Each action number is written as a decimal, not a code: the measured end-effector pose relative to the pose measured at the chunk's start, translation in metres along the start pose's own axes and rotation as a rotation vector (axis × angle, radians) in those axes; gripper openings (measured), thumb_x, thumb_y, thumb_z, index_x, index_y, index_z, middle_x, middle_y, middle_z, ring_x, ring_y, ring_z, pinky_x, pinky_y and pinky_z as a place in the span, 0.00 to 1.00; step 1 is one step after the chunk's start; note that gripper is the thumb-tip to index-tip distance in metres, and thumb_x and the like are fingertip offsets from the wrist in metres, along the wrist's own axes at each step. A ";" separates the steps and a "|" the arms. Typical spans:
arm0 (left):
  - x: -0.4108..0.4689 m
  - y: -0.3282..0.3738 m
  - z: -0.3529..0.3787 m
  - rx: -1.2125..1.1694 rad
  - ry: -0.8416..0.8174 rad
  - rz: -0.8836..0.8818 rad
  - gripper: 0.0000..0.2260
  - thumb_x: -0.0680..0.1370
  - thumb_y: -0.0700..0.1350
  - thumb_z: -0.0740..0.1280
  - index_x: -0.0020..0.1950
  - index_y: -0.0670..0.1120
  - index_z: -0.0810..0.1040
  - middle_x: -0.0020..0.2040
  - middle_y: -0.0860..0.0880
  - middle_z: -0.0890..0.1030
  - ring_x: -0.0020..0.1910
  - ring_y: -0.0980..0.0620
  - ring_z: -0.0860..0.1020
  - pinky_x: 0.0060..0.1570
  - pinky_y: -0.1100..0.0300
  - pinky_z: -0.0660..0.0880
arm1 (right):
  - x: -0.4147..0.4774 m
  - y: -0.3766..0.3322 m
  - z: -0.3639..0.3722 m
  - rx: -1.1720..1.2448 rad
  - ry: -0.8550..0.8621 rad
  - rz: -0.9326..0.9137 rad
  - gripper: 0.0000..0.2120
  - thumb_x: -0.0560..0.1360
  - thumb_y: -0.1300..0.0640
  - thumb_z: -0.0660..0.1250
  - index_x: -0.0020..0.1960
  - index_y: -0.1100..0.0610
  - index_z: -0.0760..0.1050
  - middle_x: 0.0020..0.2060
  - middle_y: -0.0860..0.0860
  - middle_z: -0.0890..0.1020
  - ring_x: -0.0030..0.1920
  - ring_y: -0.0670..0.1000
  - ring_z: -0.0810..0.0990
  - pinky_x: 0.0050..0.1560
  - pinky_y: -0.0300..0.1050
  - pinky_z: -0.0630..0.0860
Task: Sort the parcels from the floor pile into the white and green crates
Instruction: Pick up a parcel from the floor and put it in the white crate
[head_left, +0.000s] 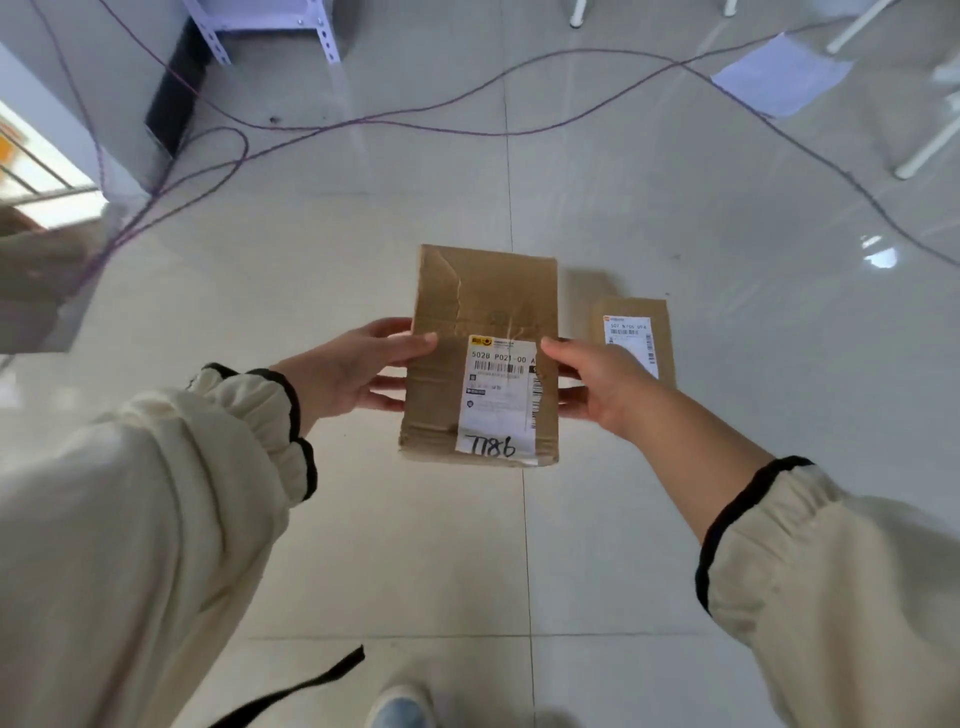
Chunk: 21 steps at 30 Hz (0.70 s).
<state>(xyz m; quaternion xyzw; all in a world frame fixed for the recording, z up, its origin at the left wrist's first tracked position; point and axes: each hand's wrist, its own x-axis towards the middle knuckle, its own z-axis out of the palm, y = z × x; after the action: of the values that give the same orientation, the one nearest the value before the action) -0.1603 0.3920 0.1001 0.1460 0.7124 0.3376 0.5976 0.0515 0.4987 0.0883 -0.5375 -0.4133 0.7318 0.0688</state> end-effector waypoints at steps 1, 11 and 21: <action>-0.020 0.017 -0.002 -0.014 0.004 0.007 0.25 0.75 0.48 0.69 0.70 0.51 0.67 0.60 0.46 0.77 0.56 0.44 0.78 0.44 0.52 0.77 | -0.019 -0.019 0.003 0.001 0.004 -0.011 0.06 0.78 0.55 0.63 0.46 0.55 0.78 0.43 0.52 0.81 0.41 0.53 0.81 0.50 0.50 0.78; -0.284 0.216 -0.011 0.053 -0.111 0.021 0.21 0.72 0.45 0.72 0.62 0.52 0.69 0.57 0.47 0.78 0.55 0.44 0.77 0.44 0.50 0.77 | -0.300 -0.205 0.019 -0.017 0.057 -0.023 0.13 0.78 0.54 0.64 0.60 0.57 0.77 0.56 0.54 0.81 0.50 0.56 0.80 0.48 0.50 0.80; -0.481 0.342 0.024 0.289 -0.313 0.180 0.22 0.71 0.51 0.72 0.63 0.53 0.72 0.56 0.50 0.80 0.53 0.48 0.78 0.44 0.54 0.77 | -0.539 -0.286 0.023 0.170 0.279 -0.076 0.13 0.79 0.55 0.63 0.60 0.58 0.77 0.56 0.56 0.80 0.56 0.60 0.79 0.48 0.52 0.79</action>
<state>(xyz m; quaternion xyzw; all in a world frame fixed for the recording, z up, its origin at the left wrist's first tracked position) -0.0877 0.3545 0.6855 0.3437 0.6361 0.2571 0.6412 0.1566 0.3780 0.6778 -0.6099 -0.3565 0.6793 0.1985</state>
